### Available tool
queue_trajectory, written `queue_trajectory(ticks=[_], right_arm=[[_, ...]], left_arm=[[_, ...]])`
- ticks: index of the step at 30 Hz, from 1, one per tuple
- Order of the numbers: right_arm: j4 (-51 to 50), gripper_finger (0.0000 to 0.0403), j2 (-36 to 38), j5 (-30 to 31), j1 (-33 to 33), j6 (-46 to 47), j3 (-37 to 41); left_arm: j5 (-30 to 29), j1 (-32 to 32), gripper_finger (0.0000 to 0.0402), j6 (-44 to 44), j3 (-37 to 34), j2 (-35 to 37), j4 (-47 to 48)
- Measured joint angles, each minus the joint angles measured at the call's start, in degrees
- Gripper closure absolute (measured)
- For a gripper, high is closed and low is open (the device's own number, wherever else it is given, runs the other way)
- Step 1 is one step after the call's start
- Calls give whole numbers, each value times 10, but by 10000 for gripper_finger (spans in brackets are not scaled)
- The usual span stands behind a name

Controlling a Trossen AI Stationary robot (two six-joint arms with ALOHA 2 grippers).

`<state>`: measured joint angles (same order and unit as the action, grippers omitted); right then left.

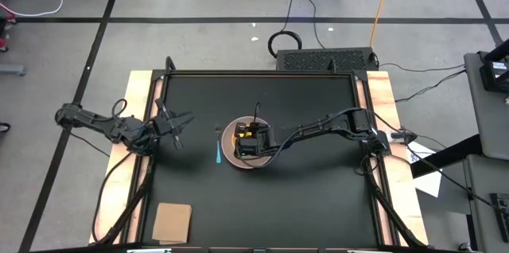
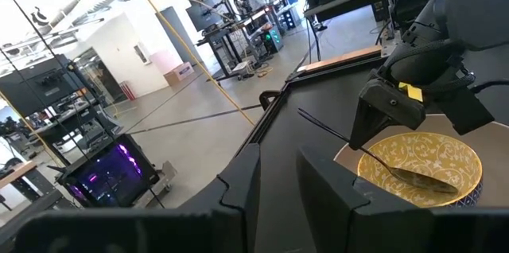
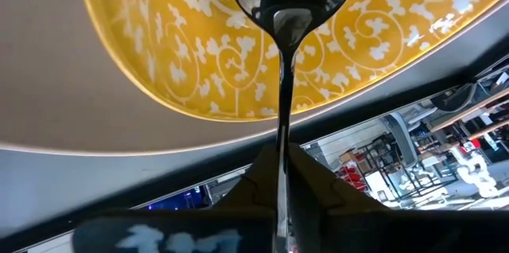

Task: Set table place
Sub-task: Put the spoon into the yellow bowl

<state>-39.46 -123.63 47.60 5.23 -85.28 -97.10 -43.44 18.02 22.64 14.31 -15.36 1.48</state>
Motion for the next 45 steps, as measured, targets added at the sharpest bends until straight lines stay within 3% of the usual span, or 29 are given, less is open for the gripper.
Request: queue_trajectory(ticks=[45], right_arm=[[2,380,0,-16,0,28,0]], left_arm=[[1,0,311,-2,0,0,0]])
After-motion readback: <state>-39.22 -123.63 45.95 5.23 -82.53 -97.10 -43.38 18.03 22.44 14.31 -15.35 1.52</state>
